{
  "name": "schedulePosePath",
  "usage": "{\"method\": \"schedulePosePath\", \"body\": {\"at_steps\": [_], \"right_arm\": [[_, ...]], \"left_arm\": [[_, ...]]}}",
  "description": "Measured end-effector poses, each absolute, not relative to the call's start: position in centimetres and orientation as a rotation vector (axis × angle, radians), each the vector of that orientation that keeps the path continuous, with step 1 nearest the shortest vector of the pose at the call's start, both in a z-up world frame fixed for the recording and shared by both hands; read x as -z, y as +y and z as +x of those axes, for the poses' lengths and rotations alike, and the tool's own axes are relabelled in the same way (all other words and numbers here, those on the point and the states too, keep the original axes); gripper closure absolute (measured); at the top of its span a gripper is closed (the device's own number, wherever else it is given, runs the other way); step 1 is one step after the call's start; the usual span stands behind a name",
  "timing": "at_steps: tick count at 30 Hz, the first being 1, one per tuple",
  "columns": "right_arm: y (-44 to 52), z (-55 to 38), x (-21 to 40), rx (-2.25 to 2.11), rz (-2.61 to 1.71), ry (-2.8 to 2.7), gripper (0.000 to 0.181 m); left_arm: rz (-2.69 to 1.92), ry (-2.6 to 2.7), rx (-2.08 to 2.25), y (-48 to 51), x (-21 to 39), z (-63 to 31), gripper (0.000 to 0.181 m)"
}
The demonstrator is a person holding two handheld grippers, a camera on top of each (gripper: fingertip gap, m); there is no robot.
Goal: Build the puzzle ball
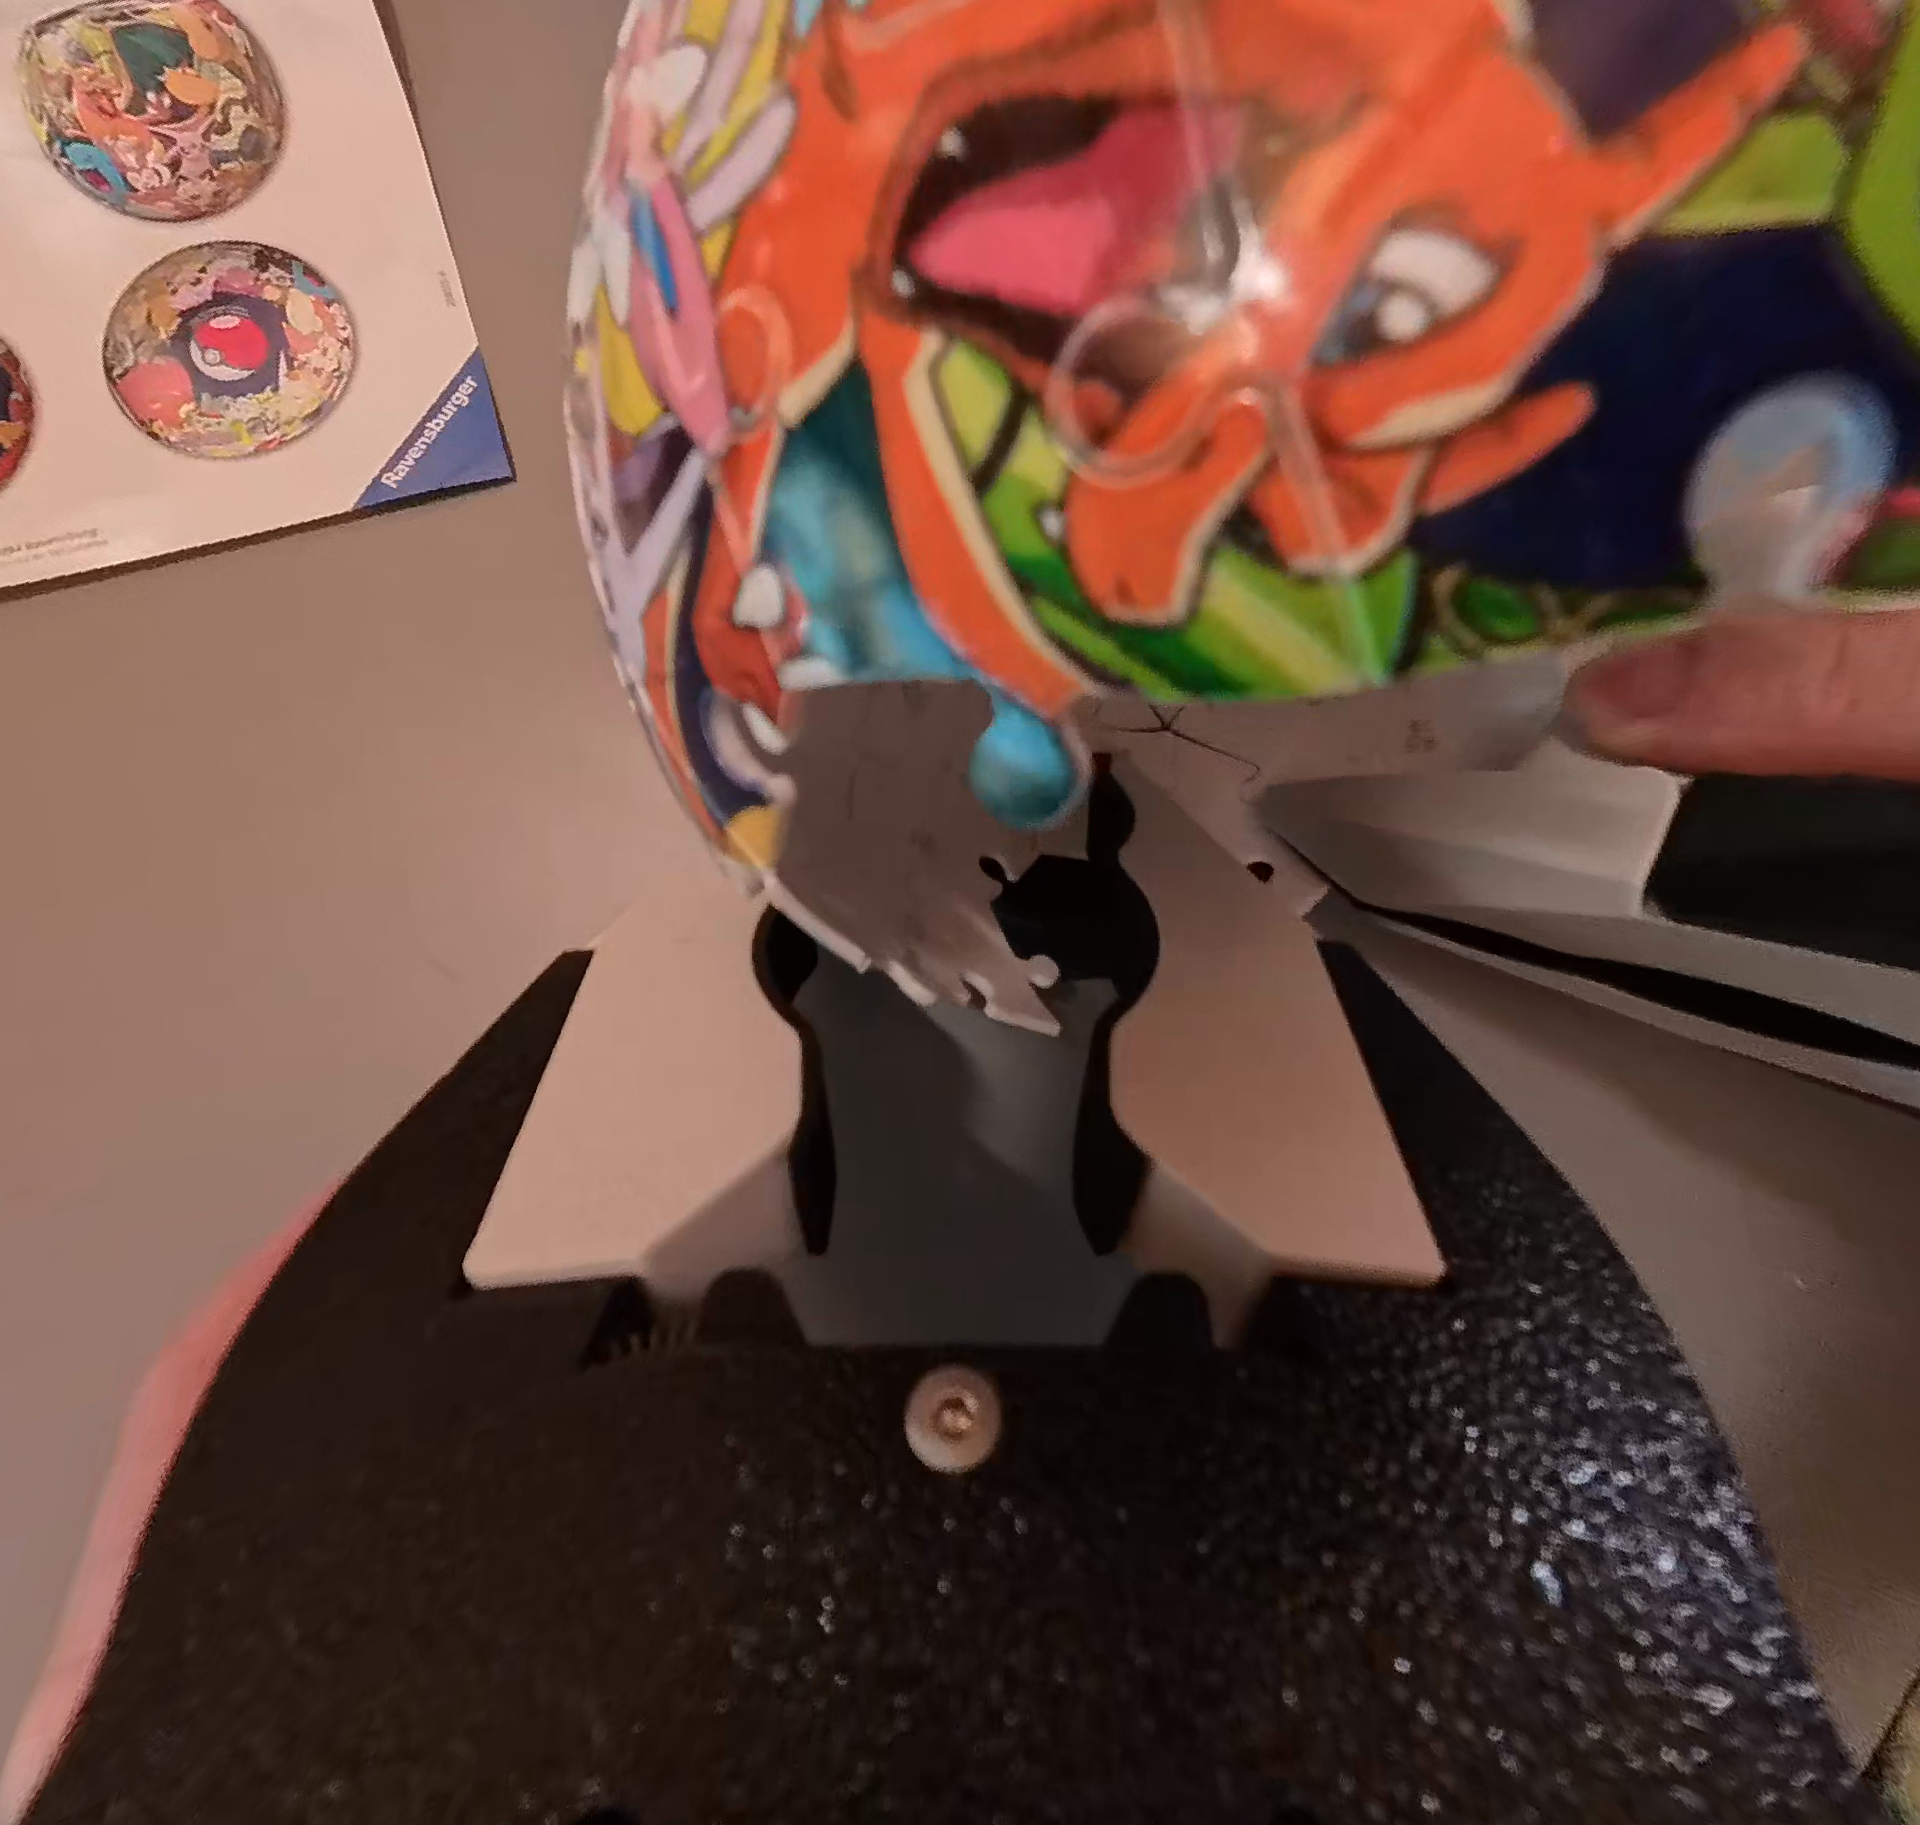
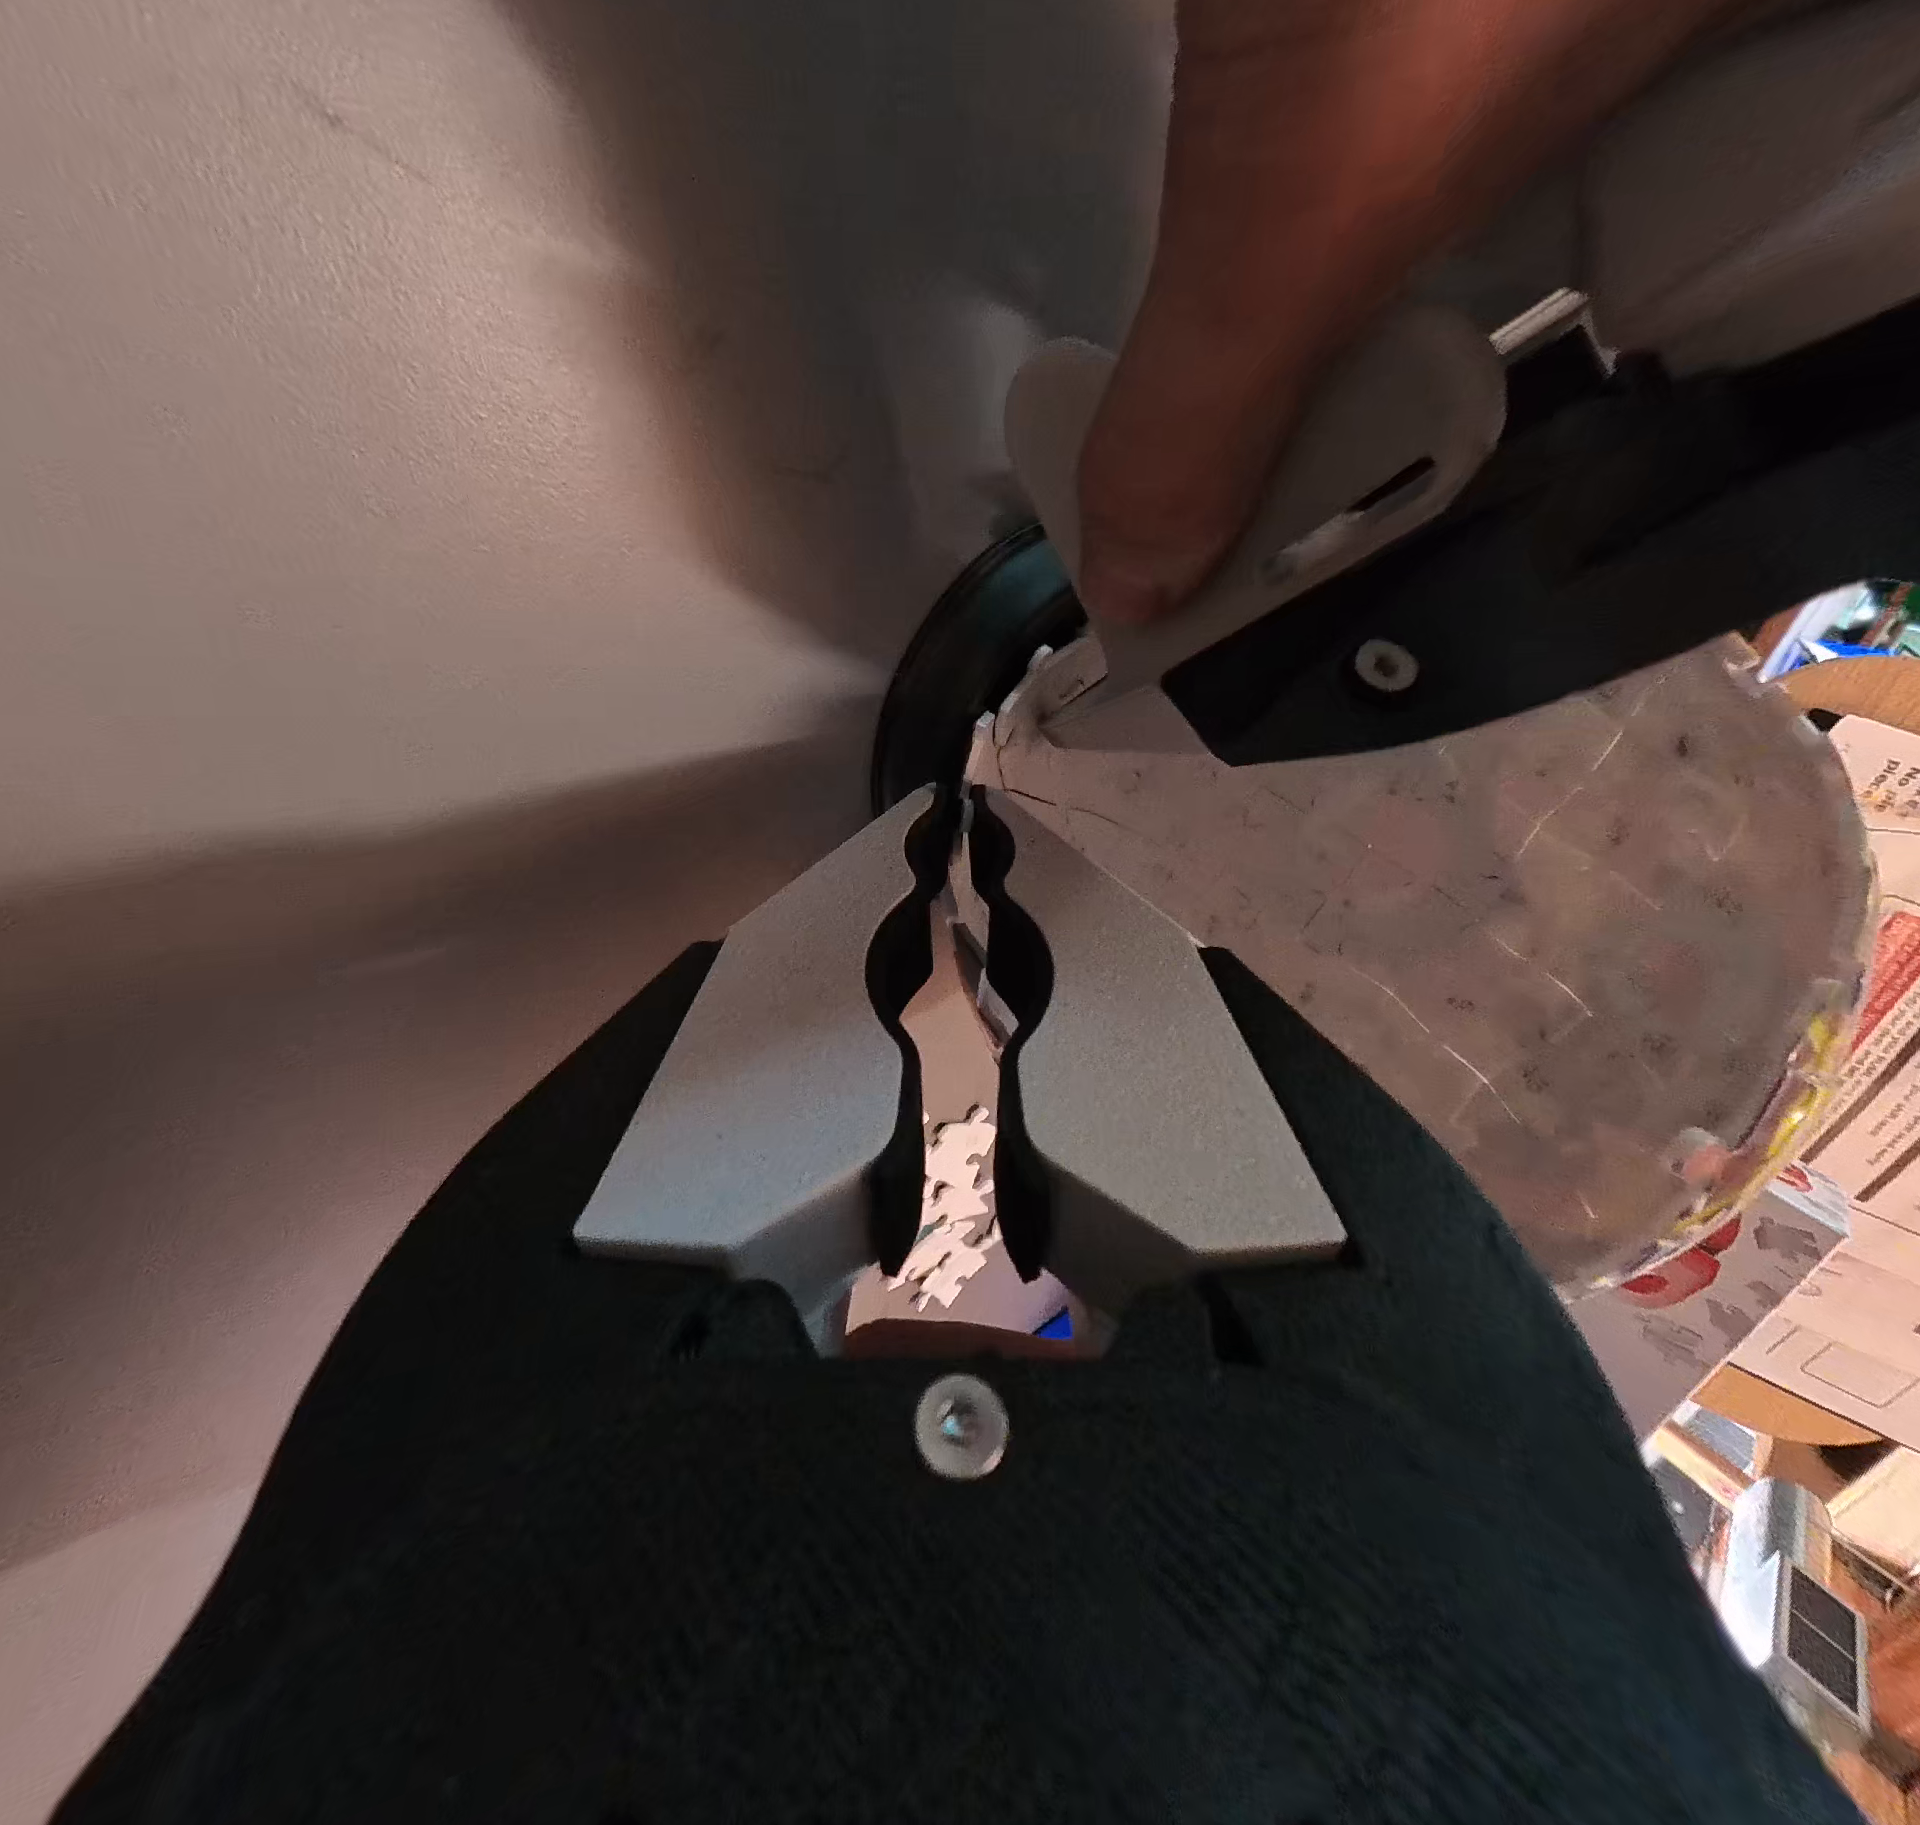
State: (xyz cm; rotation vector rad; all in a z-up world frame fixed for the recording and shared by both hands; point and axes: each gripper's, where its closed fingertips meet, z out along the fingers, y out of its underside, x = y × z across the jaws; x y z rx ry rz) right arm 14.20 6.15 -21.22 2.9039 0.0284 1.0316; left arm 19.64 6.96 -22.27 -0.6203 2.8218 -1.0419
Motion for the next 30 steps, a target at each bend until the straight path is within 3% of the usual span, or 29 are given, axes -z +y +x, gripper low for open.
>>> {"method": "schedulePosePath", "body": {"at_steps": [10, 30], "right_arm": [[6.25, 14.26, 21.22, -1.033, 2.880, 0.037, 0.180], [6.14, 14.23, 21.26, -1.023, 2.875, 0.045, 0.180]], "left_arm": [[-0.640, 2.769, 1.090, 6.80, 22.09, 19.98, 0.137], [-0.598, 2.885, 0.961, 6.83, 22.29, 19.27, 0.120]]}}
